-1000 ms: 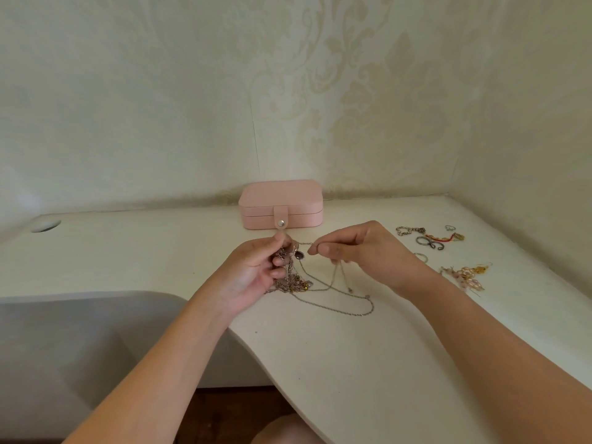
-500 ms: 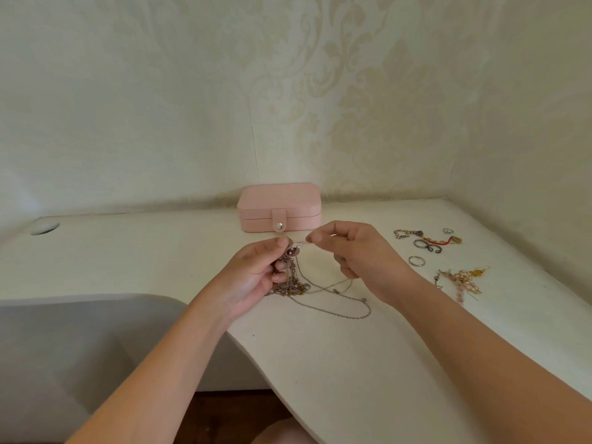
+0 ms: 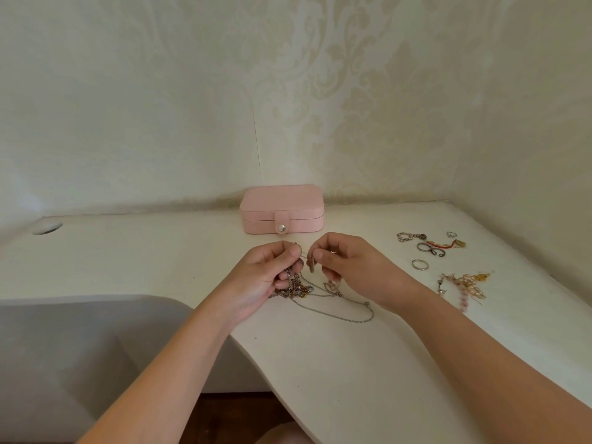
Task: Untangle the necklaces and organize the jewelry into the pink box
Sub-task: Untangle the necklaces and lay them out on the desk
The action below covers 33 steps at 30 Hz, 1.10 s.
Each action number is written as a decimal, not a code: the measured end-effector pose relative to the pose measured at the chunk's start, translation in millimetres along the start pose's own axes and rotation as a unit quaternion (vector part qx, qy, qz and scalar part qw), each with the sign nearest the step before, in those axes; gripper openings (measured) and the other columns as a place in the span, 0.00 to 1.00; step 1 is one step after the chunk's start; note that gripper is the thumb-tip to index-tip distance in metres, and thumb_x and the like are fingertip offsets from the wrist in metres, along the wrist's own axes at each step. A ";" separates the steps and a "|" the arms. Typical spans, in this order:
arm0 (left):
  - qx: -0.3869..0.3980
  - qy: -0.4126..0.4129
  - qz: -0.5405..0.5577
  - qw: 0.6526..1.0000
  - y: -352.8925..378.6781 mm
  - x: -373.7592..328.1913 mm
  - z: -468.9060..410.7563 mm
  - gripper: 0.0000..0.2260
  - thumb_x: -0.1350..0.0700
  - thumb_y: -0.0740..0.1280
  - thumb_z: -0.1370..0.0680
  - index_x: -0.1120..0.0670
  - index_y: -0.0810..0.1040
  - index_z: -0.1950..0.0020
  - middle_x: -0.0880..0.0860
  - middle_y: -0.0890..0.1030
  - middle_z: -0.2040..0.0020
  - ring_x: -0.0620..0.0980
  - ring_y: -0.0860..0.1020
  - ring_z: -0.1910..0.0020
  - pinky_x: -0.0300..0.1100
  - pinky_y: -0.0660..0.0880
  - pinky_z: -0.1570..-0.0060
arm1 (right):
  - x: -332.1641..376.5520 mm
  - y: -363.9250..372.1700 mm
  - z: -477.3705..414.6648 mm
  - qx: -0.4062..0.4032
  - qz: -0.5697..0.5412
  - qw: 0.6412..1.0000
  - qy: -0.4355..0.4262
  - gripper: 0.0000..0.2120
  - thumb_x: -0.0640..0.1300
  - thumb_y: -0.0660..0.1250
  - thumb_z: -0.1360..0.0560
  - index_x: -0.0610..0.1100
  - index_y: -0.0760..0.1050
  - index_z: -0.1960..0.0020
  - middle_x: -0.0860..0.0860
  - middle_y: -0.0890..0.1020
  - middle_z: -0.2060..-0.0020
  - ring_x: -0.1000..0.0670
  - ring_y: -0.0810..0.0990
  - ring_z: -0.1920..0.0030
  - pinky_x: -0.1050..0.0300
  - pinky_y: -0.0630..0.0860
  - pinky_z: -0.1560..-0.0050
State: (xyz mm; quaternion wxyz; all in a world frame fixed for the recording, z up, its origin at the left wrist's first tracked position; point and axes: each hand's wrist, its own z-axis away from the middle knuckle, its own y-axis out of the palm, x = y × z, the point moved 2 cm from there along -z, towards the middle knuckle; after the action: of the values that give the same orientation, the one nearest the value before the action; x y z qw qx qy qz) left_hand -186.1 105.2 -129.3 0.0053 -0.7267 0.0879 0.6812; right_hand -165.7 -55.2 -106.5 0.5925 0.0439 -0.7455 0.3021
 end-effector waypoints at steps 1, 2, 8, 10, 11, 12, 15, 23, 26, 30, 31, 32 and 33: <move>-0.001 0.000 0.000 1.000 0.0 0.1 0.0 0.08 0.53 0.66 0.28 0.57 0.75 0.62 0.48 0.74 0.70 0.41 0.65 0.72 0.31 0.62 0.73 | 0.9 0.4 -0.1 0.001 0.003 1.000 -0.006 0.07 0.41 0.62 0.21 0.44 0.77 0.56 0.56 0.74 0.72 0.56 0.68 0.70 0.67 0.65 0.68; -0.001 0.002 0.001 1.000 0.1 0.1 0.0 0.08 0.53 0.66 0.28 0.57 0.75 0.61 0.48 0.74 0.70 0.41 0.65 0.72 0.31 0.62 0.74 | 2.3 0.5 -0.1 0.000 0.000 1.000 -0.011 0.06 0.40 0.63 0.22 0.44 0.77 0.56 0.57 0.74 0.72 0.59 0.67 0.73 0.70 0.63 0.70; -0.004 0.010 -0.010 1.000 0.9 0.8 0.3 0.07 0.54 0.66 0.27 0.57 0.75 0.61 0.46 0.71 0.69 0.40 0.65 0.71 0.31 0.62 0.73 | 4.1 -5.4 1.3 -0.014 -0.030 0.999 -0.001 0.02 0.41 0.73 0.29 0.43 0.83 0.56 0.55 0.75 0.73 0.61 0.66 0.76 0.73 0.63 0.73; -0.007 0.010 -0.011 1.000 1.0 1.1 0.3 0.08 0.53 0.66 0.27 0.57 0.75 0.61 0.45 0.69 0.69 0.40 0.64 0.71 0.31 0.62 0.73 | 4.0 -6.1 1.9 -0.018 -0.024 1.000 0.006 0.03 0.41 0.74 0.31 0.45 0.83 0.57 0.58 0.73 0.76 0.59 0.63 0.77 0.71 0.61 0.74; -0.006 0.010 -0.015 1.000 1.2 1.0 0.5 0.08 0.52 0.66 0.27 0.56 0.75 0.61 0.45 0.69 0.70 0.40 0.64 0.71 0.31 0.62 0.73 | 4.0 -5.8 2.0 -0.019 -0.021 1.000 0.008 0.03 0.41 0.75 0.31 0.45 0.83 0.57 0.59 0.71 0.78 0.58 0.61 0.77 0.70 0.59 0.74; -0.003 0.011 -0.022 1.000 1.4 1.1 0.6 0.08 0.52 0.66 0.27 0.56 0.75 0.61 0.45 0.68 0.70 0.40 0.64 0.71 0.31 0.62 0.73 | 4.2 -5.4 2.3 -0.021 -0.022 1.000 0.008 0.04 0.41 0.75 0.32 0.45 0.83 0.58 0.59 0.68 0.80 0.57 0.59 0.77 0.69 0.58 0.74; 0.001 0.017 -0.054 0.998 2.0 1.0 1.4 0.09 0.51 0.65 0.27 0.55 0.76 0.61 0.46 0.68 0.69 0.40 0.64 0.70 0.31 0.63 0.72 | 3.6 -4.9 2.8 -0.034 -0.028 0.999 0.011 0.05 0.45 0.76 0.33 0.46 0.84 0.59 0.57 0.64 0.81 0.56 0.58 0.77 0.68 0.57 0.75; 0.033 0.023 -0.072 0.997 3.3 -0.6 3.3 0.10 0.52 0.65 0.27 0.58 0.77 0.55 0.43 0.69 0.69 0.41 0.63 0.70 0.31 0.60 0.71 | -0.6 1.8 -0.3 0.019 -0.186 0.977 0.100 0.06 0.43 0.67 0.26 0.42 0.81 0.54 0.57 0.73 0.71 0.55 0.59 0.72 0.62 0.55 0.70; 0.051 0.027 -0.084 0.995 3.9 -1.5 4.6 0.09 0.51 0.63 0.26 0.57 0.77 0.56 0.41 0.74 0.68 0.41 0.63 0.70 0.32 0.60 0.71 | -1.5 4.0 -0.2 0.065 -0.240 0.961 0.120 0.06 0.45 0.67 0.26 0.43 0.80 0.56 0.53 0.74 0.66 0.55 0.59 0.72 0.62 0.54 0.71; 0.042 0.021 -0.069 0.997 3.0 -2.0 4.5 0.13 0.50 0.63 0.26 0.60 0.77 0.54 0.43 0.78 0.66 0.41 0.62 0.71 0.32 0.60 0.71 | -3.0 3.3 -0.2 0.103 -0.259 0.954 0.110 0.07 0.47 0.69 0.30 0.44 0.80 0.60 0.52 0.76 0.66 0.56 0.60 0.74 0.65 0.56 0.73; 0.039 0.020 -0.070 0.997 3.4 -2.2 4.7 0.13 0.50 0.63 0.25 0.60 0.77 0.54 0.43 0.78 0.67 0.41 0.62 0.71 0.31 0.60 0.72 | -2.8 2.9 0.7 0.118 -0.272 0.949 0.107 0.06 0.46 0.69 0.31 0.43 0.80 0.59 0.52 0.77 0.65 0.57 0.60 0.74 0.65 0.56 0.73; 0.037 0.020 -0.071 0.997 4.3 -2.5 4.7 0.13 0.50 0.62 0.25 0.60 0.77 0.56 0.43 0.78 0.68 0.41 0.62 0.72 0.31 0.60 0.72 | -2.7 2.7 1.5 0.131 -0.285 0.944 0.105 0.06 0.44 0.69 0.31 0.42 0.80 0.58 0.52 0.78 0.65 0.57 0.61 0.74 0.66 0.56 0.73; 0.038 0.021 -0.070 0.997 5.4 -3.2 5.1 0.12 0.50 0.62 0.25 0.59 0.77 0.58 0.43 0.78 0.68 0.41 0.62 0.72 0.31 0.60 0.73 | -3.1 2.2 2.2 0.139 -0.296 0.939 0.104 0.06 0.43 0.68 0.31 0.41 0.79 0.57 0.52 0.79 0.65 0.58 0.61 0.75 0.66 0.55 0.73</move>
State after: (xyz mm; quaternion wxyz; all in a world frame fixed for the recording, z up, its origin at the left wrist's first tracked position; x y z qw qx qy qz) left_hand -192.1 100.9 -126.0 0.0783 -0.7445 0.0626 0.6600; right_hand -167.6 -55.5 -110.4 0.7176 0.3130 -0.5832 0.2165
